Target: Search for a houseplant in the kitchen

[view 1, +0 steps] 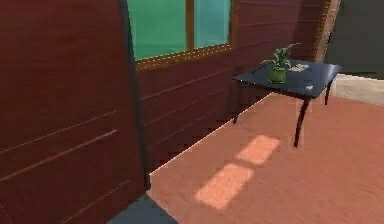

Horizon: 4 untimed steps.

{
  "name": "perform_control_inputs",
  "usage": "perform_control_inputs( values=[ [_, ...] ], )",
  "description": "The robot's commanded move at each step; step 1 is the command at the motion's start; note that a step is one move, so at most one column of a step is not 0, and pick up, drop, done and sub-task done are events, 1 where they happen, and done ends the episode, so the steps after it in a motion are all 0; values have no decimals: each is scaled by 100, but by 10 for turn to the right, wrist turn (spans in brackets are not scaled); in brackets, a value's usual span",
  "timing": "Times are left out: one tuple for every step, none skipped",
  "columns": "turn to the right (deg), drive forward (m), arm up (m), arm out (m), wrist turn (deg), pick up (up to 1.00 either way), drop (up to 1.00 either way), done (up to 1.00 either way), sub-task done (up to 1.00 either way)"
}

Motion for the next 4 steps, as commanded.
perform_control_inputs(
  values=[
    [390,0,0,0,0,0,0,0,0],
    [0,95,0,0,0,0,0,0,0],
    [420,0,0,0,0,0,0,0,0],
    [0,50,0,0,0,0,0,0,0]
  ],
)
